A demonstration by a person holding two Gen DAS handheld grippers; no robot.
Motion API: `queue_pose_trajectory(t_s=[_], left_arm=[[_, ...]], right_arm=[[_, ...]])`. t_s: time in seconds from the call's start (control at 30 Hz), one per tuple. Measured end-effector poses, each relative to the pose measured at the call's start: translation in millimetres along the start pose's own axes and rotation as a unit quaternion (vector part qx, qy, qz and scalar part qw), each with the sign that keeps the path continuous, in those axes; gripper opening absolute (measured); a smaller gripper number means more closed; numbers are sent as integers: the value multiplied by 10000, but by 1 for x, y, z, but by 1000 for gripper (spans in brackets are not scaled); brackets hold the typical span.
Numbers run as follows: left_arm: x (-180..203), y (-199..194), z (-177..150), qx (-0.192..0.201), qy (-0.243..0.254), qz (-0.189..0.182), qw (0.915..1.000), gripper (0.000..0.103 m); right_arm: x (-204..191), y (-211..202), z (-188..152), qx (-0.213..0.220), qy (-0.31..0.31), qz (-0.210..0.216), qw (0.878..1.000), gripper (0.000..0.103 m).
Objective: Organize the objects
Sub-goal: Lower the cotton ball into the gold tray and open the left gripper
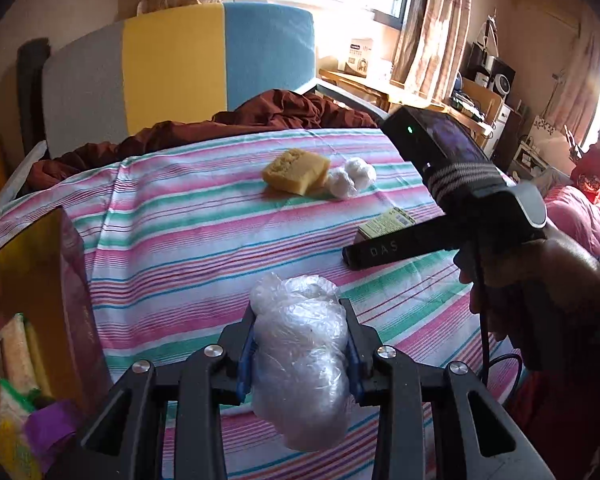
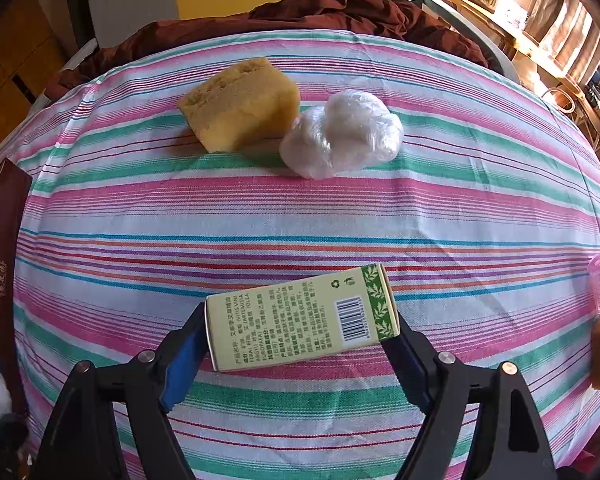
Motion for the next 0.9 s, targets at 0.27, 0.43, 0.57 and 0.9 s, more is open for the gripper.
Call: queue_pose_trajectory(t_s=[0.27,0.43,0.57,0.9], left_arm=[[-107,-50,9,323,-880,838,9921,36],[-186,-66,-11,244,-1454,1534,9771,36],[-237,-71,-33,63,-1855,1991,9622,36],[-297,-49,-23,-186,-2112,2173,9528,38]], right_arm=[[-3,1,-5,51,-78,-77,9999,84],[-5,-1,-7,63,-106,-126,9998,83],[-8,-2,-7,66,-113,-135,9998,83],[-11,-1,-6,83,-131,-156,9998,83]])
Point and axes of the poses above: each gripper's, at about its wrist camera, not at the fingertips, and y roughly the way its jaws point, x to its right, z to its top, the point moved 10 cm from there along y, roughly the way its jaws point, and after that the axes turned 4 degrees about x, right-handed, at the moved point
